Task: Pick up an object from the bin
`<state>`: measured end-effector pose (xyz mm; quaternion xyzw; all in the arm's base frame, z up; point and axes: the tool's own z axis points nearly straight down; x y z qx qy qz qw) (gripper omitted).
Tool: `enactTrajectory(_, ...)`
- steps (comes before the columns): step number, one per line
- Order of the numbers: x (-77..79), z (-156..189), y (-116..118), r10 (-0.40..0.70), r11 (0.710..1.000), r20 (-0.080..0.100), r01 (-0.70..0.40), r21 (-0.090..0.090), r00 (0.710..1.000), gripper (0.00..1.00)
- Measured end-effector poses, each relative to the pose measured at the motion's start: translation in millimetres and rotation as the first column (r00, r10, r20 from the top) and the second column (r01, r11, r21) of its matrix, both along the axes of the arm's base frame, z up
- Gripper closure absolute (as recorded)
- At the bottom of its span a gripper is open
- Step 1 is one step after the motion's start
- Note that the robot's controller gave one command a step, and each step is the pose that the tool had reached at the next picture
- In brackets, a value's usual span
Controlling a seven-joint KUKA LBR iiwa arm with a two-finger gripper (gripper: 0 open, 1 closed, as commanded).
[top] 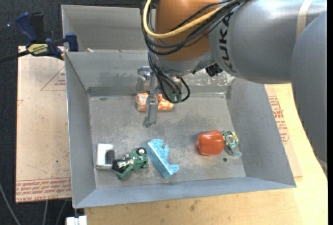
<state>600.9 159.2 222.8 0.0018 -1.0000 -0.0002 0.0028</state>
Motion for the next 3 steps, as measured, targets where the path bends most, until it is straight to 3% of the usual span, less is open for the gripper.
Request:
enactTrajectory(1, 1.2, 5.2, -1.0, -0.003, 1.0, 0.007, 0.003, 0.001, 1.0, 0.0)
enactTrajectory(2, -30.9, -51.2, 4.4, 0.12, 0.993, 0.009, -0.12, 0.001, 0.993, 0.0)
enactTrajectory(3, -106.7, -67.8, 18.6, 0.34, 0.94, 0.006, -0.34, 0.001, 0.94, 0.0)
